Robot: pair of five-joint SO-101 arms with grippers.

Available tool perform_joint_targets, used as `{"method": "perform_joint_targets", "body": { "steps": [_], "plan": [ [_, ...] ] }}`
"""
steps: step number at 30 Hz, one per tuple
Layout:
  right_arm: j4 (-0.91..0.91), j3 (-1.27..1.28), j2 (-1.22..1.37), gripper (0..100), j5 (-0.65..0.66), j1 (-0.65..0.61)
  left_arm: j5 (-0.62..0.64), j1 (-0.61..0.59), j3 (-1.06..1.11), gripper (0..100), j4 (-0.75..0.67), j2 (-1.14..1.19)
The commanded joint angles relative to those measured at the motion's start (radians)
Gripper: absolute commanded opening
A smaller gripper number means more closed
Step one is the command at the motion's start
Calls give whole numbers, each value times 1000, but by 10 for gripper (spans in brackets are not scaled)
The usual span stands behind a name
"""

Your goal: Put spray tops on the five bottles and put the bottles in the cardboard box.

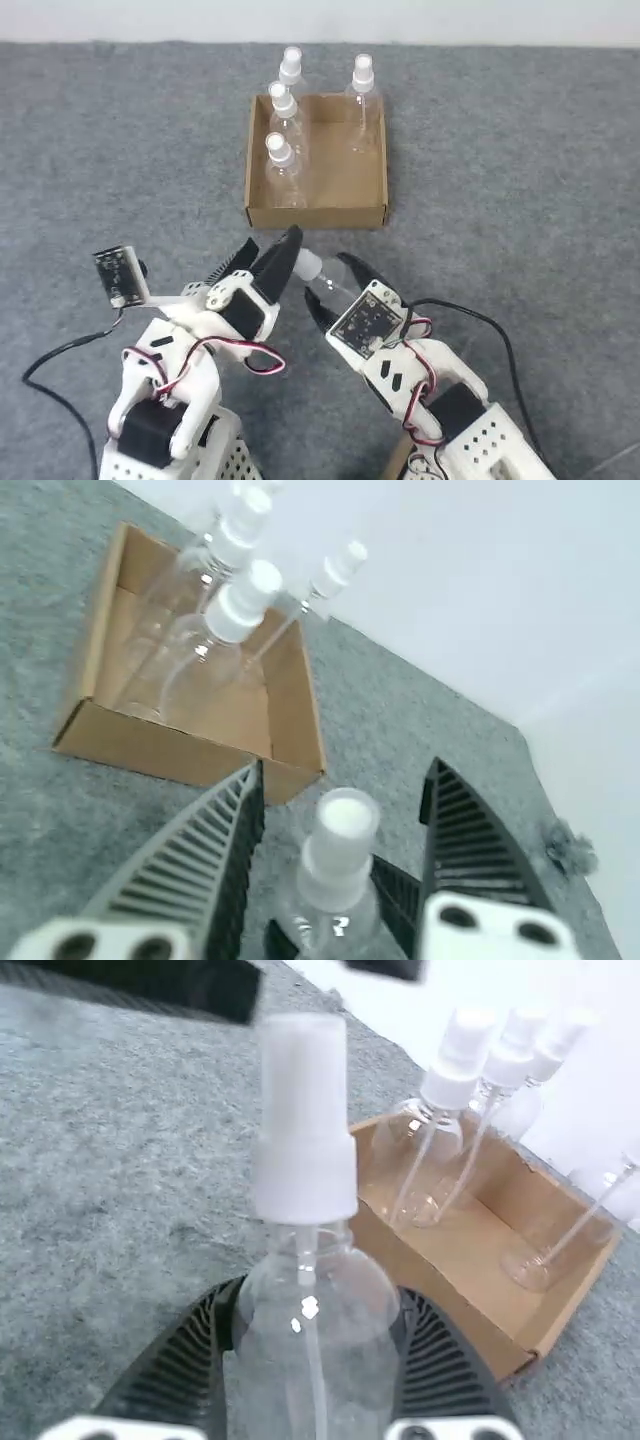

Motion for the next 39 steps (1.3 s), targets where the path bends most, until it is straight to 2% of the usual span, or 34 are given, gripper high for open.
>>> {"method": "perform_joint_targets", "body": {
  "steps": [1, 8, 14, 23, 39],
  "plan": [
    [-30, -5, -39, 7, 8, 33, 6, -48, -61, 235, -17, -20],
    [-31, -5, -41, 7, 2, 30, 6, -140, -61, 234, -17, -20],
    [-147, 28, -41, 7, -68, 33, 52, -201, -58, 235, -17, -20],
    [-156, 28, -41, 9, -95, 27, 52, -193, -27, 235, -18, -20],
    [-148, 28, -41, 7, -97, 25, -6, 29, 56, 235, -17, -20]
  ]
}}
